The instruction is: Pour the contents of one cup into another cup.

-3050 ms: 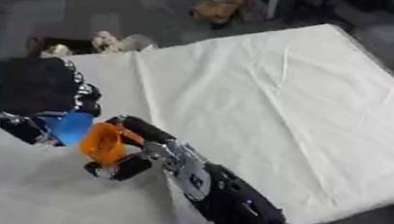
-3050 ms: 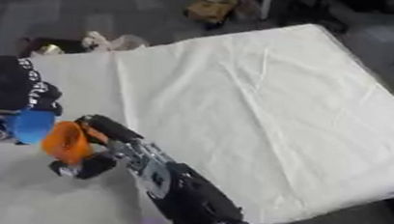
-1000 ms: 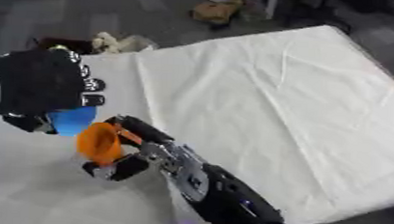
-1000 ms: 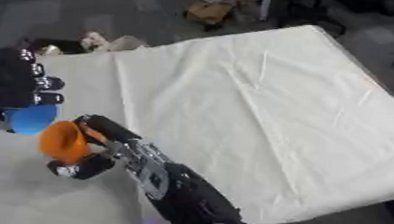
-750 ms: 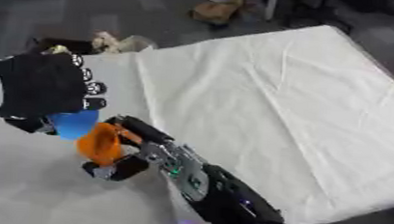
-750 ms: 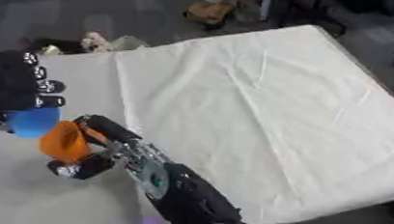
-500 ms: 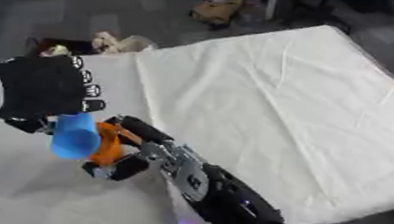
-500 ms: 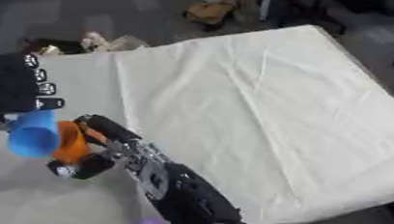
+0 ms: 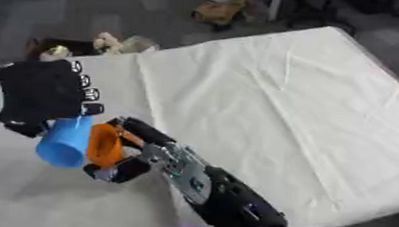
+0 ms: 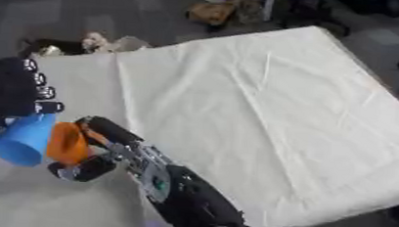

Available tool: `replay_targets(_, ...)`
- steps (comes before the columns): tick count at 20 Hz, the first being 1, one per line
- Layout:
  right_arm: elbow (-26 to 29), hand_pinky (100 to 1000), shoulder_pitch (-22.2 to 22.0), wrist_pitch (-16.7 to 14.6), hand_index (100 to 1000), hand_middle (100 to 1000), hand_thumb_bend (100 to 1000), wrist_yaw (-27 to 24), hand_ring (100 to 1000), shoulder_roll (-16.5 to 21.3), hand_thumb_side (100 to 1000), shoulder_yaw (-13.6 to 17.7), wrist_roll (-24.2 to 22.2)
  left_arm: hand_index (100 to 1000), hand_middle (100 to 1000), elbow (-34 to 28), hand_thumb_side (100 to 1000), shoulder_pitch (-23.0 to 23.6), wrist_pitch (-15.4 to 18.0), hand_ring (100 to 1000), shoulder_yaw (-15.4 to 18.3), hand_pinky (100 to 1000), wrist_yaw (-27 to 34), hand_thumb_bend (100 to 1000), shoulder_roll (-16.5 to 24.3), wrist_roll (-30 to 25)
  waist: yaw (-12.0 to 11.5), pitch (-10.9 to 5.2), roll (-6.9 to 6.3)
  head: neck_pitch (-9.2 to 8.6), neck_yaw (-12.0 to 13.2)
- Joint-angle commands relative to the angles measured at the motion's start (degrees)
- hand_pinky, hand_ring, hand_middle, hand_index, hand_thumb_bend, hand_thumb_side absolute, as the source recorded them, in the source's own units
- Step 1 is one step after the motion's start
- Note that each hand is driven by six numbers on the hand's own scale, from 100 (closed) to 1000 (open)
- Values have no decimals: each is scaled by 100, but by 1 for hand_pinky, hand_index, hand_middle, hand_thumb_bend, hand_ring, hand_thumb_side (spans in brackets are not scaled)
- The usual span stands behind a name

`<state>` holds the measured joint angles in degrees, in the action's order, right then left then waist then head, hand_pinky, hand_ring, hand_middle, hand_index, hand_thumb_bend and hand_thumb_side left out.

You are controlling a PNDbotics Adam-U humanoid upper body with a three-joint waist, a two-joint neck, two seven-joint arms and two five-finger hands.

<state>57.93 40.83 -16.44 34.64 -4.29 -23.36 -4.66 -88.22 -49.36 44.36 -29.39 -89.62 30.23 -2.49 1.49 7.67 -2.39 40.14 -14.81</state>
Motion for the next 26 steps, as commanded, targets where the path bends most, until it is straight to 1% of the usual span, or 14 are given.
replay_targets(1,124,851,105,14,381,245,100,-4,828,-51,323,2,23,653,100,-23,259,-67,3,100,110,100,107,682,72,-52,-9,-100,-1,-66,-24)
replay_targets(3,123,851,103,3,386,249,100,-2,829,-49,375,2,25,654,100,-19,260,-59,15,100,106,100,152,673,68,-67,-6,-98,0,-64,-20)
replay_targets(4,125,852,101,-8,398,264,100,0,831,-49,458,0,27,654,100,-18,260,-55,20,100,104,100,173,667,64,-74,-4,-97,0,-61,-20)
replay_targets(5,126,853,97,-24,401,267,100,2,832,-48,469,-1,31,654,100,-15,260,-49,25,100,103,100,191,665,58,-80,-2,-96,-1,-58,-21)
replay_targets(6,125,853,93,-42,421,287,100,2,833,-48,531,-2,34,654,100,-10,258,-39,30,100,102,100,214,651,52,-81,-1,-94,-2,-56,-20)
replay_targets(7,123,854,87,-61,431,298,100,7,834,-47,563,-3,38,655,100,3,255,-22,33,100,104,100,249,635,43,-78,-2,-93,-2,-51,-20)
replay_targets(8,118,856,81,-77,452,320,127,14,836,-46,590,-2,42,656,100,19,250,-3,36,100,108,100,288,612,34,-77,-2,-91,-3,-47,-21)
replay_targets(13,25,858,40,-145,461,336,142,44,838,-54,614,4,69,662,100,205,228,223,13,100,190,100,621,491,-64,-116,-11,-84,12,-34,-27)
replay_targets(16,-30,858,26,-174,461,339,139,91,838,-57,616,19,95,670,100,298,204,417,-87,106,332,100,922,381,-140,-168,-24,-84,25,-31,-37)
replay_targets(19,-69,859,27,-189,463,340,140,168,839,-53,613,35,119,678,120,356,194,610,-203,137,503,100,1274,302,-215,-273,-39,-85,41,-30,-37)
replay_targets(21,-79,863,37,-205,477,352,179,288,841,-38,628,39,144,690,168,355,195,739,-304,187,643,100,1540,252,-262,-351,-48,-83,56,-33,-41)
replay_targets(23,-88,867,43,-221,512,383,235,475,844,-20,650,51,192,698,224,324,197,862,-424,247,790,180,1840,244,-297,-415,-55,-79,70,-38,-37)
replay_targets(25,-90,877,56,-243,593,444,318,745,855,7,682,62,258,711,297,278,197,997,-582,324,963,295,2201,262,-334,-442,-62,-73,85,-41,-35)
replay_targets(26,-89,885,64,-257,654,482,370,917,865,21,698,67,293,721,337,246,203,1071,-676,366,1054,373,2406,311,-352,-447,-66,-69,93,-43,-35)
